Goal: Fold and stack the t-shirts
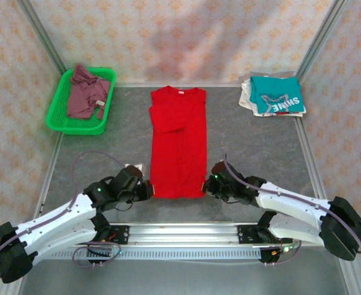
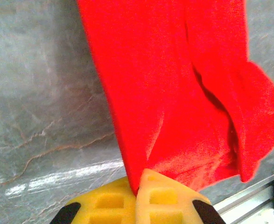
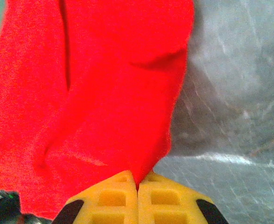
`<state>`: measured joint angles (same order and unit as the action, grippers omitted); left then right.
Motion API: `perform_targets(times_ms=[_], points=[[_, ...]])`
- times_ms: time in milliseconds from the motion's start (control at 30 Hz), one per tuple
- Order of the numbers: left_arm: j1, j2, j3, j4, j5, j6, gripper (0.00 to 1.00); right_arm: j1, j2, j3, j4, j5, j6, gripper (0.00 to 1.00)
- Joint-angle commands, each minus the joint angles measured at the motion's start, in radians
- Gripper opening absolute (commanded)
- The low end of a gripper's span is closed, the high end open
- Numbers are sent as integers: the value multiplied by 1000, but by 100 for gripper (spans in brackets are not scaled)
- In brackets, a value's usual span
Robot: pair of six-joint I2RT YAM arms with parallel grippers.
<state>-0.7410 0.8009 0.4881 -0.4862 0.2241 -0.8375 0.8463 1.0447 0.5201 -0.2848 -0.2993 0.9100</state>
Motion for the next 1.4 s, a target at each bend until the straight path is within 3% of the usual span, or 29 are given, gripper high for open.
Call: perform_targets(times_ms=[0,100,367,867,1100,1133,1167,1200,1233,1300,1367], points=[[87,35,97,-53,-36,49,0,-77,33,113,-70,57,-79,0],[196,120,152,5,14,111,0,-152,113,207,-90,40,-171,0],[341,417,324,173,31,226,0,-271,359,415,-53,49,-315,0],[411,657,529,185,24,338,0,-354,527,569,22,30,-354,0],[469,874,727,171,48,418,0,-423,684,723,28,8,-396,0],[478,917,775,157,43,428,7,-432,717,755,33,5,-403,6],[490,973,840,142,43,441,26,-443,760,808,29,7,-414,22],[501,1034,916,124,45,458,43,-460,820,874,-7,12,-416,31],[515,1085,988,98,40,468,53,-479,867,940,-43,-2,-411,33],[535,1180,1126,38,59,477,53,-508,924,1023,-67,-56,-407,33],[540,1173,1153,31,62,469,51,-507,903,1024,-50,-71,-417,33]])
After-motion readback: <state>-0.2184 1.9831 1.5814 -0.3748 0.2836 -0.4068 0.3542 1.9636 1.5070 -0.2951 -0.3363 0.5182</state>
